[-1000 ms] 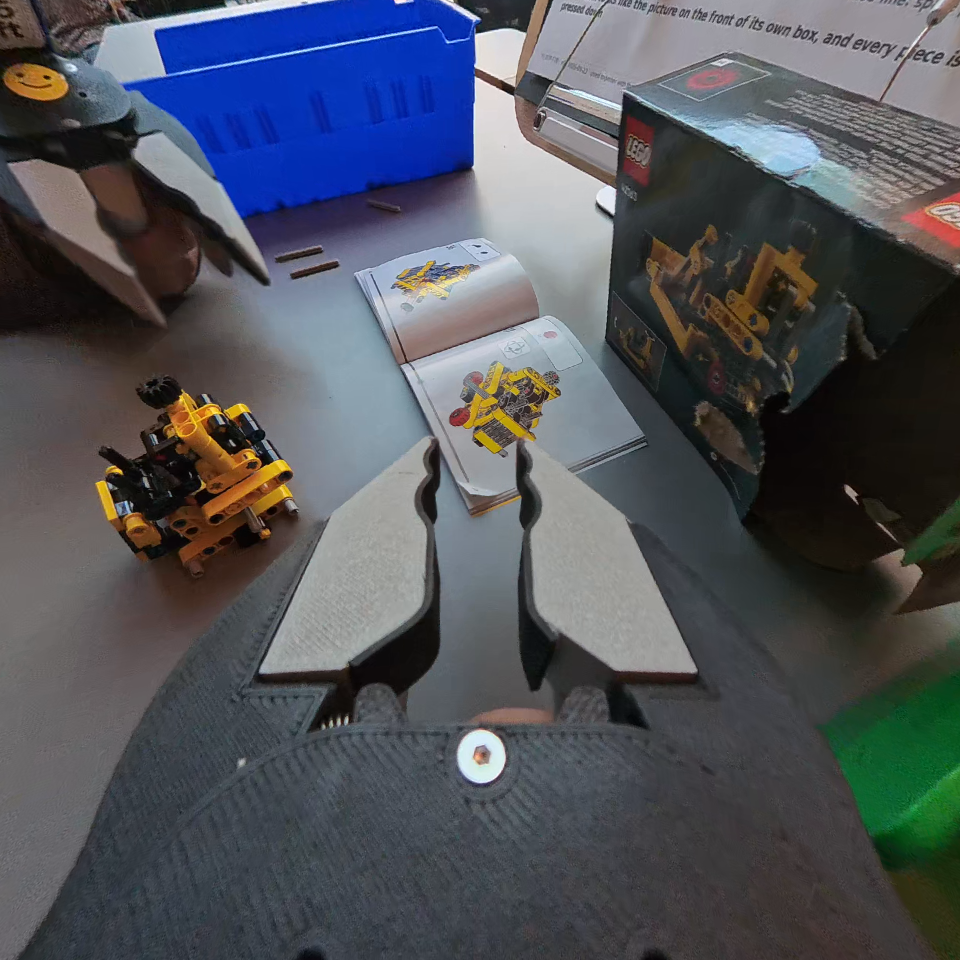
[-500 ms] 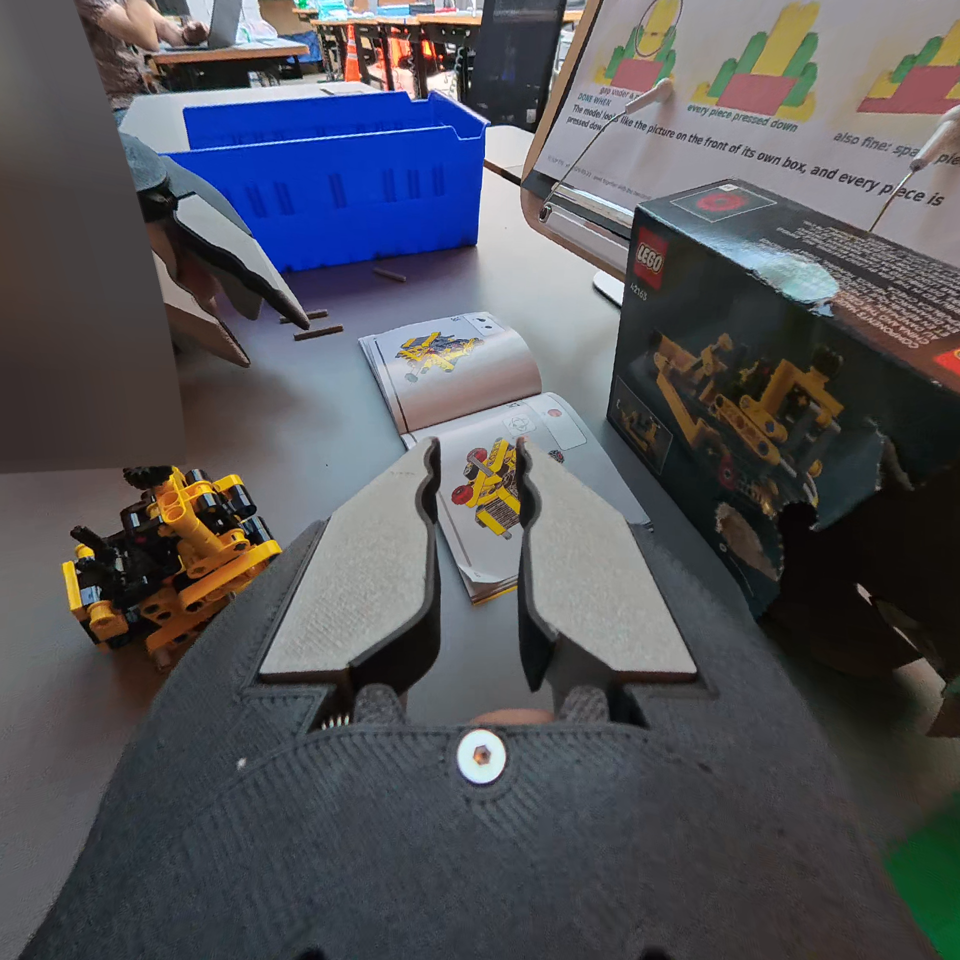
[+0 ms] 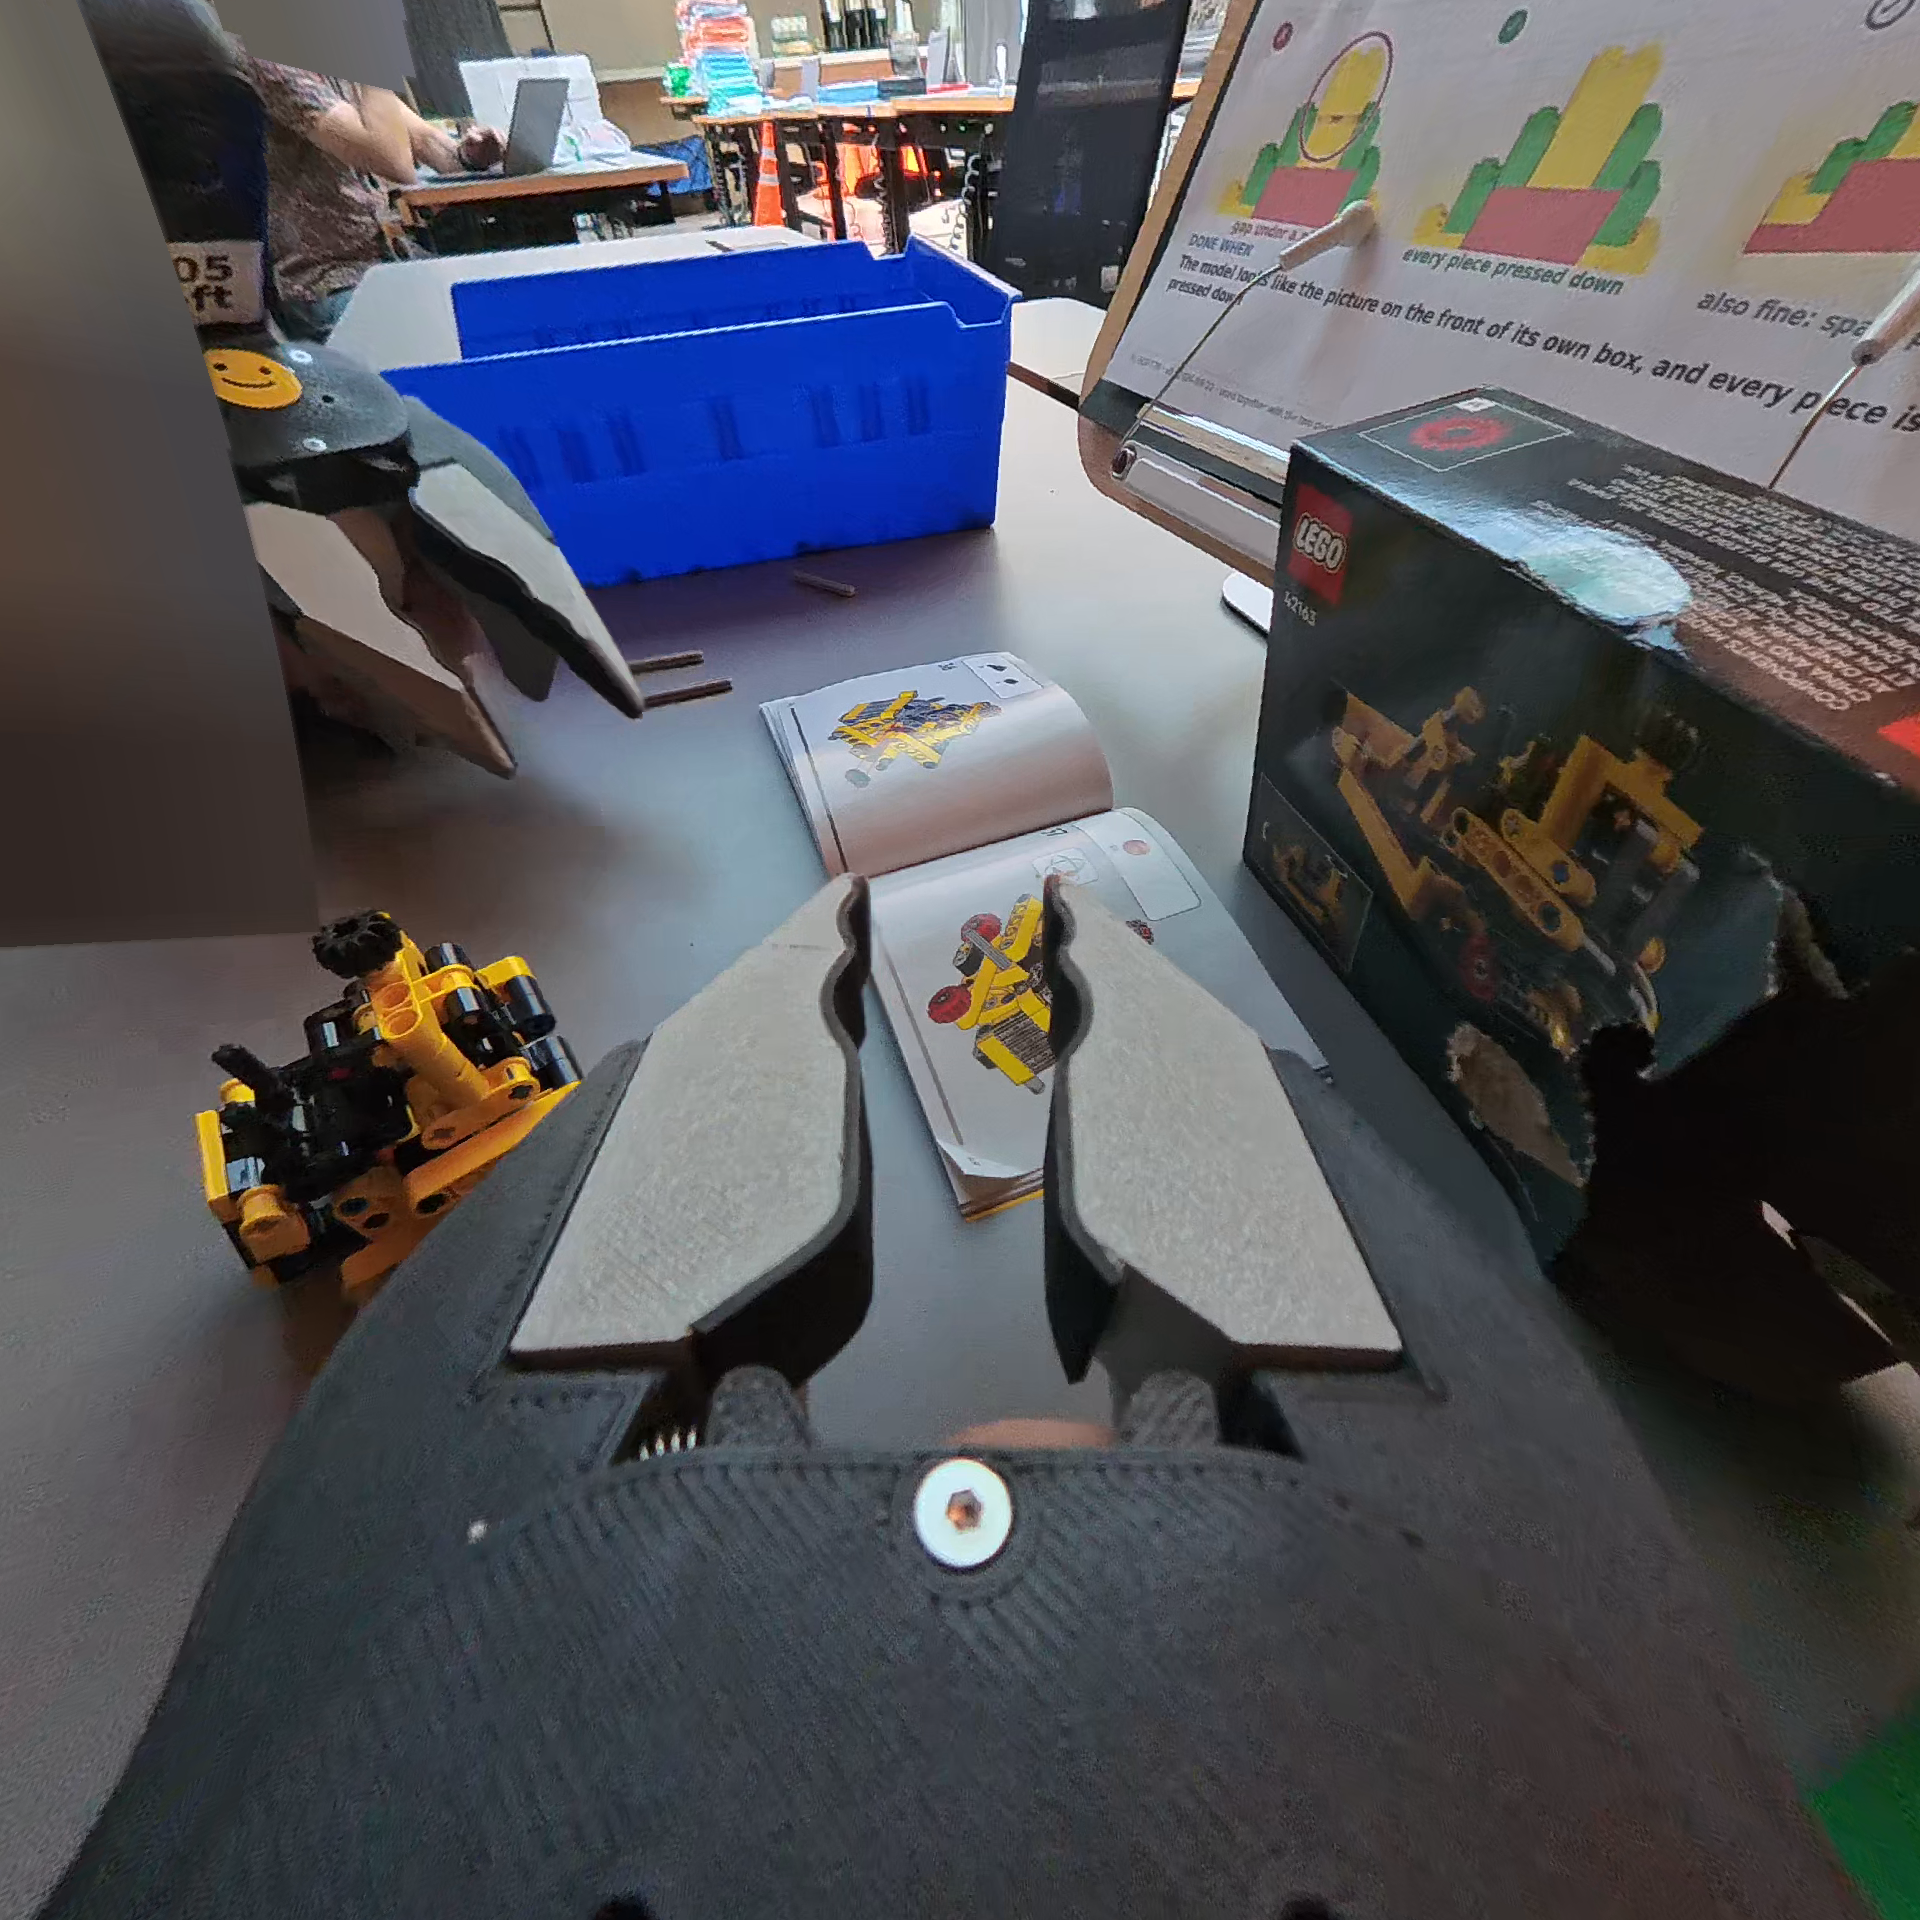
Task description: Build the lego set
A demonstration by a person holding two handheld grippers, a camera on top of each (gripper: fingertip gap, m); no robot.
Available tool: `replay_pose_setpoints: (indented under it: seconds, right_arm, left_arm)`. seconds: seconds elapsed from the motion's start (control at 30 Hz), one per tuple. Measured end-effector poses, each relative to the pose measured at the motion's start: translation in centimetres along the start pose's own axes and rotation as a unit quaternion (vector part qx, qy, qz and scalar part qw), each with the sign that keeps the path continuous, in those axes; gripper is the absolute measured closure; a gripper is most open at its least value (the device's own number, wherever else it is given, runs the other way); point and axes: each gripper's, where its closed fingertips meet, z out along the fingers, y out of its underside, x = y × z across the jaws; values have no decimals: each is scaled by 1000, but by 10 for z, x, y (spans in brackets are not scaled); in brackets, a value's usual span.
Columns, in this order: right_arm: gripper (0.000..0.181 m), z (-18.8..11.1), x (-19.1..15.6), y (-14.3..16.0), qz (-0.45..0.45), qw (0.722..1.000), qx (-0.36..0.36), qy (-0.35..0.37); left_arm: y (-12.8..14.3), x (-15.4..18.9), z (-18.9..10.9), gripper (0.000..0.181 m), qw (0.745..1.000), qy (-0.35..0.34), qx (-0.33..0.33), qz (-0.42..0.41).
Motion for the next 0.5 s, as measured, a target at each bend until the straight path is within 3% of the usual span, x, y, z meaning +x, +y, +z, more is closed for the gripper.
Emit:
replay_pose_setpoints:
  seconds: [0.1, 0.3, 0.4, 0.5]
  right_arm:
    - [147, 1, -3, 1, -4, 1000, -5, -10]
    - [144, 1, 3, 2, -4, 1000, -7, 20]
    - [144, -3, 6, 4, 0, 999, -10, 47]
    - [144, -6, 5, 5, 4, 998, -9, 66]
  left_arm:
    - [0, 31, 12, 141, 998, 53, -11, -13]
    - [2, 50, 19, 141, 996, 6, -22, 84]
    - [-5, 72, 0, 141, 998, 33, 11, 52]
    - [-16, 70, -45, 142, 997, 3, 36, 62]
